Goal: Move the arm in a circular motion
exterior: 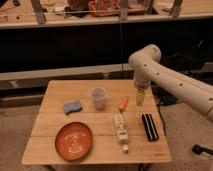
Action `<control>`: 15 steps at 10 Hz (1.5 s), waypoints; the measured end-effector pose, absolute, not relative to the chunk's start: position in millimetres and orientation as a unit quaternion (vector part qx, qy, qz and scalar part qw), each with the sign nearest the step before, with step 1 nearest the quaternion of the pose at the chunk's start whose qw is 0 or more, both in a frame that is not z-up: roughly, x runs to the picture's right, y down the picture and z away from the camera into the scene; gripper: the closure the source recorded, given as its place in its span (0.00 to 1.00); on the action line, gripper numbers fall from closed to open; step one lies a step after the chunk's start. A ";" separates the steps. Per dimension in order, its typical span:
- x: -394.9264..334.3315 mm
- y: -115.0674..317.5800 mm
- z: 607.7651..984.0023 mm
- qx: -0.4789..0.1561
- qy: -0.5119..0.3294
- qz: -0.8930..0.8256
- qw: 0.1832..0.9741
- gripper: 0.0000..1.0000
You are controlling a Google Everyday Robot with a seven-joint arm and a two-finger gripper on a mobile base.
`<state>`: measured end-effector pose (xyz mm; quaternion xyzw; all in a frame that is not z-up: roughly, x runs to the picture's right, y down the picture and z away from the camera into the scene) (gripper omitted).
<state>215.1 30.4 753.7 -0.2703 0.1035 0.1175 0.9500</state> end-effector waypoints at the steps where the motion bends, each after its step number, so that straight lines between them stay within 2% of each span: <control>1: 228.9 43.7 746.1 -0.272 0.108 0.134 0.947 0.20; 4: 240.6 70.6 728.2 -0.273 0.109 0.159 0.943 0.20; 7: 222.6 92.2 700.6 -0.269 0.101 0.168 0.943 0.20; 11: 195.5 108.8 669.0 -0.269 0.097 0.179 0.942 0.20; 15: 144.5 113.4 654.9 -0.276 0.071 0.170 0.943 0.20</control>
